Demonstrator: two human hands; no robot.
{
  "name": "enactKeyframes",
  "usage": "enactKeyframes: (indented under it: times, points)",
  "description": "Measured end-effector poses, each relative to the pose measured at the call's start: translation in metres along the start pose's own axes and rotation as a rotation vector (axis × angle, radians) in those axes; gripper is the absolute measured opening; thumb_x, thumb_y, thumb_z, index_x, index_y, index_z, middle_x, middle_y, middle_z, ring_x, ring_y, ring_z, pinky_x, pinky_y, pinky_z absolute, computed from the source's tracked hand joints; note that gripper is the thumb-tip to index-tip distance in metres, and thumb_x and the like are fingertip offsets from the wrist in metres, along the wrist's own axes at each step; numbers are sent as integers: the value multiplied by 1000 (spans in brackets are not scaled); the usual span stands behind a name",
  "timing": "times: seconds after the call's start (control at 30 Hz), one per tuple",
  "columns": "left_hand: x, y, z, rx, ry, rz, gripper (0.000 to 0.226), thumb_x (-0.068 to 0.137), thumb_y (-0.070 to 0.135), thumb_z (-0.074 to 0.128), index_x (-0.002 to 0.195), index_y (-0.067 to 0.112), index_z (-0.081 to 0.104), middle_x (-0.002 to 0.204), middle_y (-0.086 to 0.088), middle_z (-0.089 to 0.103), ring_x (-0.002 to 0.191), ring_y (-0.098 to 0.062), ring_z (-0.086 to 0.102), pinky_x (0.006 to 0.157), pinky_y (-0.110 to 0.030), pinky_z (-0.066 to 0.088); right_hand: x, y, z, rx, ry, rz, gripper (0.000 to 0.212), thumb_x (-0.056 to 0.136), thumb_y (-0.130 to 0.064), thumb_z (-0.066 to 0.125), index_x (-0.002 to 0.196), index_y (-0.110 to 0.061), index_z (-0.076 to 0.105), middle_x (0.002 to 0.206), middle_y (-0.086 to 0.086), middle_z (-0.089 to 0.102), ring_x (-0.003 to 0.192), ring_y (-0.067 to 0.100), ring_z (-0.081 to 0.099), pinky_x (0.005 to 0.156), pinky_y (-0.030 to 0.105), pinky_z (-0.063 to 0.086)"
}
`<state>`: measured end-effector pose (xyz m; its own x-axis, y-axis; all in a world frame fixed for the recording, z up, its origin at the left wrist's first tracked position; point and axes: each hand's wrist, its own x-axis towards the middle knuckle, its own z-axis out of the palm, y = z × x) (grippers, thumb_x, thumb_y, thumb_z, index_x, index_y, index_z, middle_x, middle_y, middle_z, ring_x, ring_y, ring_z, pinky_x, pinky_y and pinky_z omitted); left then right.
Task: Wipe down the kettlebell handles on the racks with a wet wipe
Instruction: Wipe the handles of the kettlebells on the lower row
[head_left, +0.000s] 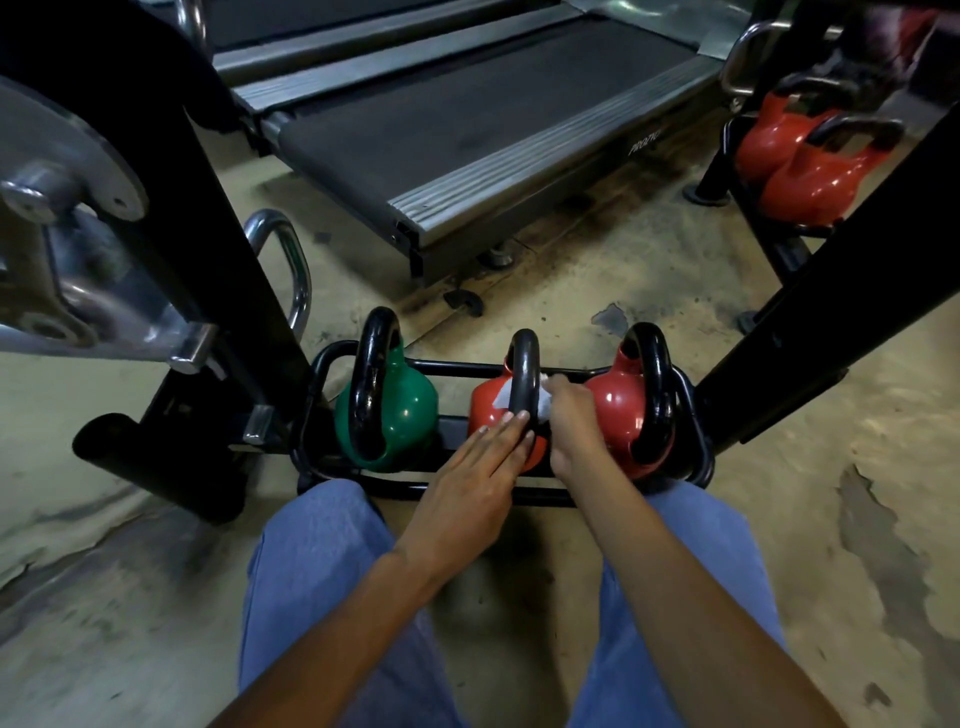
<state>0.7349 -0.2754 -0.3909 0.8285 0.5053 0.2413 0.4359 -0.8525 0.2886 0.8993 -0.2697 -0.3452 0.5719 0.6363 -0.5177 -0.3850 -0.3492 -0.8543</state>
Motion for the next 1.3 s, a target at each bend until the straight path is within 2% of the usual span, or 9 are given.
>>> enactKeyframes:
  times: [0.17,0.27,0.43,0.53,0.7,0.9,1.07,1.17,1.3]
  points:
    - [-5,3,0,12,-11,9,73,92,8,59,157,14,27,167,-6,16,154,-17,10,124,-41,23,21,-4,12,-369,93,-326,19,99,-15,48,96,-11,66,81,15,69,77,34,70,68,46,59]
    - [-8,4,3,10,-11,14,72,90,8,59,156,13,29,166,-9,18,154,-18,12,124,-40,23,-17,27,-4,-651,110,-731,25,106,-11,45,124,-14,63,83,5,66,70,17,63,60,30,52]
    - [-9,8,4,56,-19,9,70,91,14,59,155,10,31,166,-10,18,154,-21,13,123,-41,24,25,7,-11,-933,-87,-966,34,104,-11,46,130,-9,66,144,4,56,132,14,50,111,23,41]
    - [-9,10,2,60,-29,3,69,93,17,57,156,10,29,167,-10,15,154,-21,12,124,-41,22,49,-22,-8,-1174,-237,-1074,29,101,-22,46,104,-9,73,125,7,68,126,26,56,116,46,37]
    - [-16,14,0,45,-33,2,70,93,16,58,157,12,28,165,-11,23,153,-21,16,125,-40,18,17,-41,-17,-1838,-702,-1191,37,100,-38,33,85,-25,63,92,-7,62,104,10,56,126,51,7]
    - [-15,12,-2,91,-65,1,71,92,17,61,156,12,31,166,-10,20,154,-21,14,124,-39,14,32,-66,7,-2060,-513,-1270,47,99,-43,33,85,-20,71,89,-1,68,102,21,61,124,54,16]
    - [-21,11,0,86,-83,17,67,93,17,57,155,12,31,164,-10,23,152,-22,20,124,-38,12,23,-46,-9,-1936,-713,-1236,48,101,-46,29,102,-21,70,106,0,69,111,18,58,123,47,23]
    - [-20,10,0,84,-74,32,72,93,17,58,157,11,25,167,-9,13,154,-20,12,124,-39,19,43,-47,-26,-1590,-398,-1118,49,101,-39,33,133,-18,64,146,6,58,140,21,47,117,45,38]
    - [-16,7,-2,40,-76,27,73,90,16,58,156,13,28,165,-8,21,153,-19,18,123,-39,23,1,18,-15,-914,-42,-894,36,103,-11,53,139,-15,61,152,7,53,139,17,51,113,36,46]
